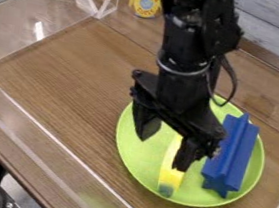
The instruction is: Put the banana in the green plate
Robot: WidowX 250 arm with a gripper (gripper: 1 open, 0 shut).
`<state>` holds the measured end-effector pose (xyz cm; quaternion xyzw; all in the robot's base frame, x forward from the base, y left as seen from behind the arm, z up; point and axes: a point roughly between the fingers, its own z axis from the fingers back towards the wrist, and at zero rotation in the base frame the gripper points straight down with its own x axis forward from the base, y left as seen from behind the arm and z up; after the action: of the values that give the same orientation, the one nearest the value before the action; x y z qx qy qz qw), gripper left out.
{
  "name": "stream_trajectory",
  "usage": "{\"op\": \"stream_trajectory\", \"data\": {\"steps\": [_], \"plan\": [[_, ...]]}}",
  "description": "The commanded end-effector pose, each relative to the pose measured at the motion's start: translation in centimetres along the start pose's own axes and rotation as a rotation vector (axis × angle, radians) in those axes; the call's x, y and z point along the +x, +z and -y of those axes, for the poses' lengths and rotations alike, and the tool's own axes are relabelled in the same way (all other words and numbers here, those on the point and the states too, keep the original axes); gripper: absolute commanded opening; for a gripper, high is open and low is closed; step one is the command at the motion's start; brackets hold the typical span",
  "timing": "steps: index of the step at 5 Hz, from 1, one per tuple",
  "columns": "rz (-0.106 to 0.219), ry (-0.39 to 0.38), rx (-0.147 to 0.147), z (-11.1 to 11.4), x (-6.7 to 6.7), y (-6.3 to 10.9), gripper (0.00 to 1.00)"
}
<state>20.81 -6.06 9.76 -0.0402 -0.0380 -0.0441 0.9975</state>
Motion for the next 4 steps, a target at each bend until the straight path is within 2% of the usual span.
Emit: {"op": "stream_trajectory", "data": {"steps": [1,2,3,4], "plan": [[0.052,-0.003,-0.008,-0.4,1.2,2.0,1.00],[0.058,-0.013,-0.009,-1.1,1.7,3.8,1.00],[0.079,0.000,-0.006,-2.4,2.3,6.5,1.00],[0.092,0.028,0.003,-4.2,2.7,8.3,1.00]]}}
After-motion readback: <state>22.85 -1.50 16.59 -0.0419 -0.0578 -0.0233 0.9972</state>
